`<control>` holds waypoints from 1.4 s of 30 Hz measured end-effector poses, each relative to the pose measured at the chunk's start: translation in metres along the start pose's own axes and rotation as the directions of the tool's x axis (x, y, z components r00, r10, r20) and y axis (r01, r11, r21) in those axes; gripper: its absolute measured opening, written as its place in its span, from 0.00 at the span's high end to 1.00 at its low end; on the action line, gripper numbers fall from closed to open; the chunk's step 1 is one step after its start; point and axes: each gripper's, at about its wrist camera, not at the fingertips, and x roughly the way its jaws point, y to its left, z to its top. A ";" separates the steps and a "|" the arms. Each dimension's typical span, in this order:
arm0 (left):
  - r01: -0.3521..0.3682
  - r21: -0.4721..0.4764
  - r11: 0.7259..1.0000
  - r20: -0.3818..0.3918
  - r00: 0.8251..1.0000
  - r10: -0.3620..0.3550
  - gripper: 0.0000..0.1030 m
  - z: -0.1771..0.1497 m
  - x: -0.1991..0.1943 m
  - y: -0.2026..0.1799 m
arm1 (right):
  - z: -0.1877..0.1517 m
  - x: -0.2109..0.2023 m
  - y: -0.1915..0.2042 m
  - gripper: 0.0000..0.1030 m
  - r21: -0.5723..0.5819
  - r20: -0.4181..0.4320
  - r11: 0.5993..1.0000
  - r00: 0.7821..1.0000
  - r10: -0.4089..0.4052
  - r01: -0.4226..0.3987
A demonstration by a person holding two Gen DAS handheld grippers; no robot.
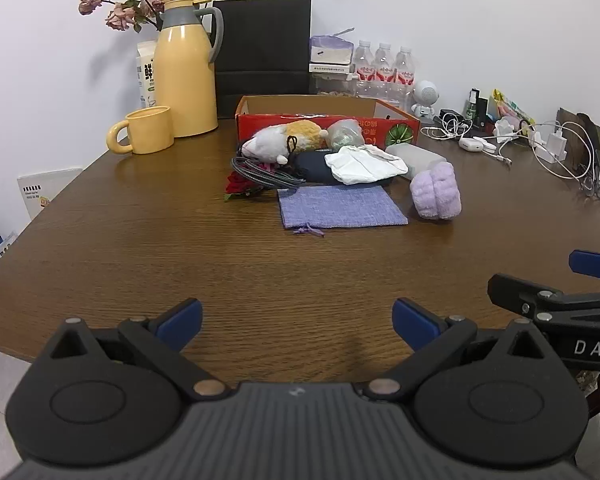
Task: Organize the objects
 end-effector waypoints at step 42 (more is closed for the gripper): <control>0.006 -0.007 1.000 -0.032 0.999 -0.006 0.00 -0.002 0.009 0.000 | -0.007 0.011 -0.002 0.00 0.011 -0.032 1.000 0.999 -0.015 0.015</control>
